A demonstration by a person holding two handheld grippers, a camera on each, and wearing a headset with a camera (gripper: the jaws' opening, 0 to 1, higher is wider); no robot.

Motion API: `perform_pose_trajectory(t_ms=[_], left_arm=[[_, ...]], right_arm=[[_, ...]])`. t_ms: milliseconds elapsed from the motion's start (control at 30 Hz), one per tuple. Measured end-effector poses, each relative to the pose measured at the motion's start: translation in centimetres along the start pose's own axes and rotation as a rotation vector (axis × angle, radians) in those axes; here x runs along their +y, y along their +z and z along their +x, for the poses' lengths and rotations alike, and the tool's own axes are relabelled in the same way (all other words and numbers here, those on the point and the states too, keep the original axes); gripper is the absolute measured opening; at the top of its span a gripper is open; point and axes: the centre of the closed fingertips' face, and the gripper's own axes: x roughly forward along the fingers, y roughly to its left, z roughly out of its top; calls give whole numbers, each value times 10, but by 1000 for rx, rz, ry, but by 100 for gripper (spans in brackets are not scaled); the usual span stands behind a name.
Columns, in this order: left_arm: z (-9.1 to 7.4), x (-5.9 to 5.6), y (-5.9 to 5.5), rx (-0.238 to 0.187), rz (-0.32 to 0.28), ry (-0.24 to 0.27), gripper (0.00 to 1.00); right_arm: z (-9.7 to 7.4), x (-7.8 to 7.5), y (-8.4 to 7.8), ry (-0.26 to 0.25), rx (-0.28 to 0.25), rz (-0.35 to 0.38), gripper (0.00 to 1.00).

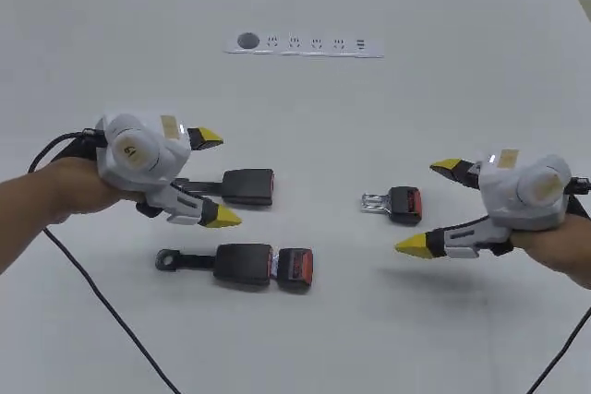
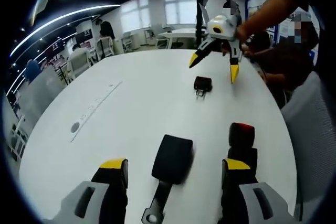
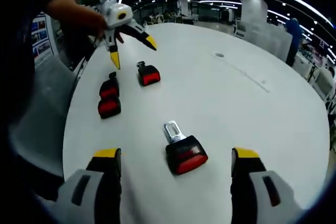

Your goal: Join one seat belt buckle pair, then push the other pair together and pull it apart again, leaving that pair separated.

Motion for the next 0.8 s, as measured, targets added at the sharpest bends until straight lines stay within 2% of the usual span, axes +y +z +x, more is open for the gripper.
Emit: perform_pose_trajectory(t_ms=[100,200,300,433,567,667,733,800], left_arm=[[8,3,-5,11,-7,-13,75],[15,3,-8,15,-10,-30,75],[22,1,-14,32,-3,-58,75],[28,2,-20,44,-2,-74,71],[33,3,-25,54,-10,-86,67],[36,5,-26,55,-15,-85,67],[37,7,-27,55,-12,-82,66],[37,4,-30,64,-21,-96,57]], right_arm=[[4,2,-2,47,6,12,85],[9,5,-8,94,39,4,80],[12,4,-12,121,51,2,79],[14,5,-12,143,54,-22,70],[18,6,-22,167,101,-55,66],[17,4,-18,171,84,-66,64],[16,1,-16,171,74,-49,63],[16,-1,-17,162,71,-58,60]])
